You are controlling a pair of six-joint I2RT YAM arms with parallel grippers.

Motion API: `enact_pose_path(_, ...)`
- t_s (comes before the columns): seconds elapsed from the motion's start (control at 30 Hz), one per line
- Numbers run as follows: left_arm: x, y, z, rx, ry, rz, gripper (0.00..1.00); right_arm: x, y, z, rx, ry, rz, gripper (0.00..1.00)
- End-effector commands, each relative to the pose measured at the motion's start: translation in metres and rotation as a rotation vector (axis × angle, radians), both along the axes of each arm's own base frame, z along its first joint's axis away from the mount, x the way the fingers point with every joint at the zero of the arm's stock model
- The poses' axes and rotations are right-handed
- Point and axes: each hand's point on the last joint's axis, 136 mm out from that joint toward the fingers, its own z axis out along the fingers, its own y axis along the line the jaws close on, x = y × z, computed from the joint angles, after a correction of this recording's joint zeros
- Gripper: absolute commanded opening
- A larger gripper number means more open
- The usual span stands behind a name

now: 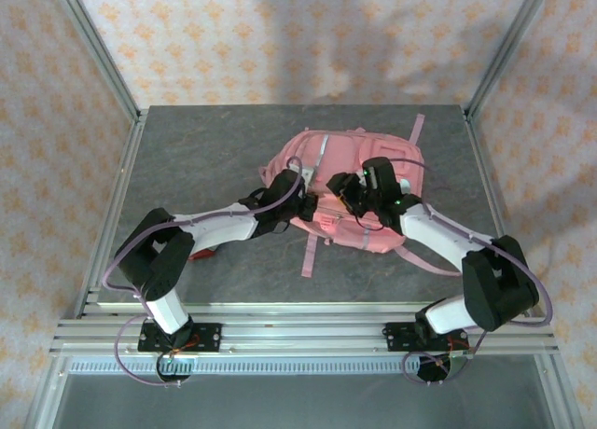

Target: Pack the student bag

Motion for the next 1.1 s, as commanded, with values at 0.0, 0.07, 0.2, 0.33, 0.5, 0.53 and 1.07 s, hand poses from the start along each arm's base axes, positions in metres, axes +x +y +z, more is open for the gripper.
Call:
enact_pose_path(0.0,-0.013,-0.013,0.018,-0.05,-0.016,-0.043,0.0,0.007,0.002,-0.003,0.024,0.02,-0.037,0.51)
enact_pose_path(0.07,-0.013,-0.011,0.017,-0.041,-0.017,-0.026,0.0,0.011,0.003,-0.009,0.022,0.041,-0.055,0.5)
enact_pose_path(0.2,-0.013,-0.009,0.013,0.007,-0.037,-0.005,0.0,0.016,0.002,-0.018,0.022,0.069,-0.092,0.43)
enact_pose_path(0.33,-0.005,0.002,0.006,0.103,-0.066,0.05,0.0,0.024,-0.003,-0.022,0.006,0.059,-0.13,0.09)
enact_pose_path(0.5,0.005,0.028,-0.01,0.235,-0.075,0.116,0.0,0.025,-0.012,-0.019,-0.028,0.032,-0.153,0.0)
enact_pose_path(0.53,0.008,0.036,-0.015,0.257,-0.07,0.133,0.0,0.025,-0.016,-0.019,-0.043,0.023,-0.163,0.0)
enact_pose_path(1.07,0.017,0.08,-0.023,0.262,-0.014,0.177,0.0,0.032,-0.039,-0.015,-0.138,-0.033,-0.196,0.0)
